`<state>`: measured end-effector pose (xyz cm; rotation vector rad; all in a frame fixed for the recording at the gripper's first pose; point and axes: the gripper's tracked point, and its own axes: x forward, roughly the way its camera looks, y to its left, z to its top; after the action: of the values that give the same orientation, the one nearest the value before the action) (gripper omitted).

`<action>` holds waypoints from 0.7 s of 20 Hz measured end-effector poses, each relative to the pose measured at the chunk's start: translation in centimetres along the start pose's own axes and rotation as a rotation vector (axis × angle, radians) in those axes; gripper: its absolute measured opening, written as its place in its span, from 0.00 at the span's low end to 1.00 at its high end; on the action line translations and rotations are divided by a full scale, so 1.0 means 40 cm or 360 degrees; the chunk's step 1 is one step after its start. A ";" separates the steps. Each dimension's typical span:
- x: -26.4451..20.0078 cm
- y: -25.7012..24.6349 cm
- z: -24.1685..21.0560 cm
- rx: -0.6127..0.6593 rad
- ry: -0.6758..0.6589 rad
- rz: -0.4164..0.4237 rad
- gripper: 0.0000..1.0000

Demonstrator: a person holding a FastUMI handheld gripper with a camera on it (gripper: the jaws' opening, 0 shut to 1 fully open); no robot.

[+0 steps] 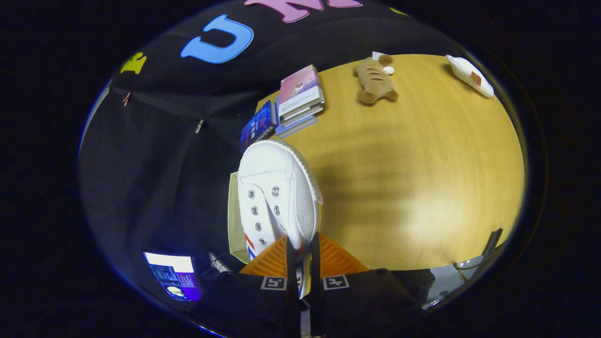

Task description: Open the storage box then place both shoes into the box .Put the left shoe in first, then the right shoe, with the right side of both shoes facing outward in a uniform manner.

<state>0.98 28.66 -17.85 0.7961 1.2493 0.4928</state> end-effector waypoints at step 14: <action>0.263 0.158 -0.031 -0.0065 0.0148 -0.0158 0.13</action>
<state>3.17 40.64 -19.92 0.6794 1.3538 0.4779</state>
